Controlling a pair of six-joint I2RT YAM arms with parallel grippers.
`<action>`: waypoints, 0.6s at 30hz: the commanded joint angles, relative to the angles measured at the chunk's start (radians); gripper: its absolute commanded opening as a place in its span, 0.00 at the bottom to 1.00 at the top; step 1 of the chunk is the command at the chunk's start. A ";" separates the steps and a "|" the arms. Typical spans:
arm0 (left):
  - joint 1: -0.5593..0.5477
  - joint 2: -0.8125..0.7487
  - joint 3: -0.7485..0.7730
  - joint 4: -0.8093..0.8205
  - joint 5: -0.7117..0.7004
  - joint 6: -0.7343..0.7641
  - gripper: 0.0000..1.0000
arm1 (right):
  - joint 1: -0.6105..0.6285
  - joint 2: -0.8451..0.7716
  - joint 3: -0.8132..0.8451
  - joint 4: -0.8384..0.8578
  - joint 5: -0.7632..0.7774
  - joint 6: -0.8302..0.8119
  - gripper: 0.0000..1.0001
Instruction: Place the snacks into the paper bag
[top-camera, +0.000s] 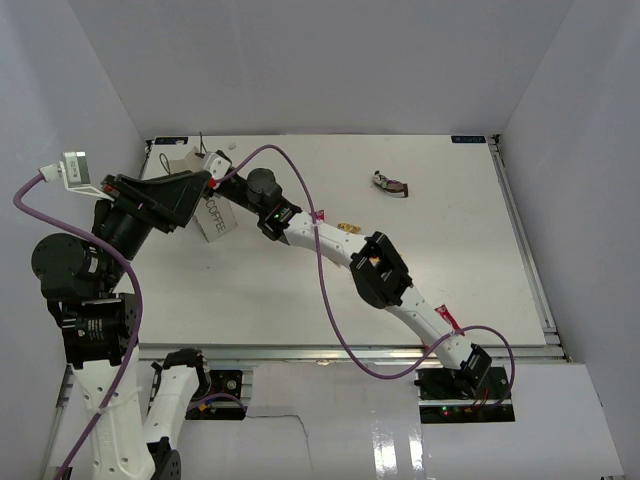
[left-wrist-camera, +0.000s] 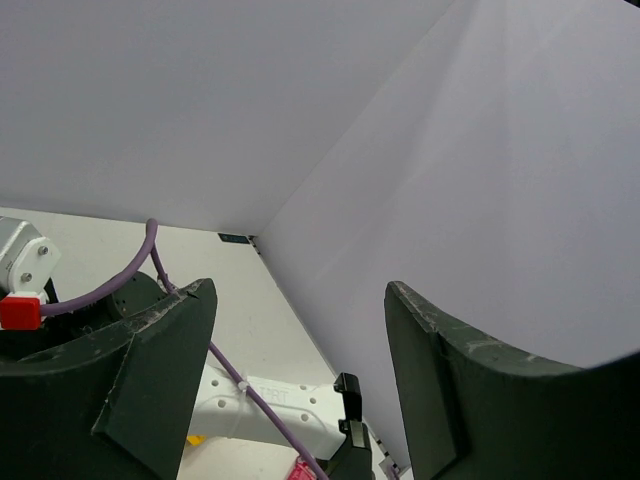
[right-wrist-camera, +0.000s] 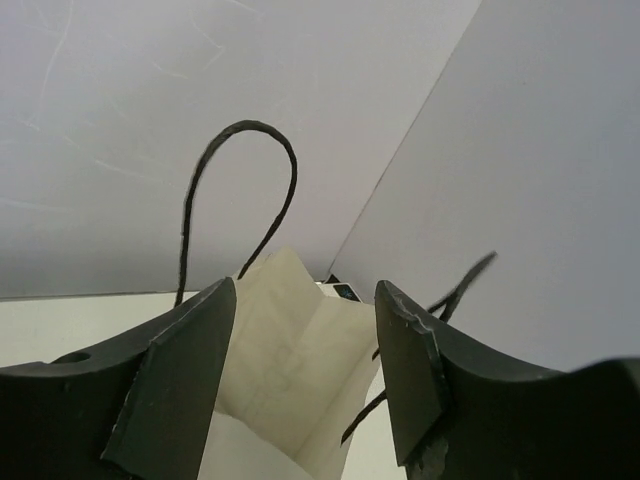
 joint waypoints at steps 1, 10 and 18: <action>-0.001 0.006 0.014 0.016 0.015 -0.010 0.79 | -0.014 -0.040 0.016 0.063 -0.005 0.006 0.64; 0.000 0.046 -0.117 0.032 0.105 -0.042 0.77 | -0.178 -0.400 -0.192 -0.265 -0.576 0.208 0.95; -0.136 0.175 -0.234 0.036 -0.003 -0.082 0.72 | -0.497 -0.698 -0.639 -0.987 -0.885 -0.044 0.98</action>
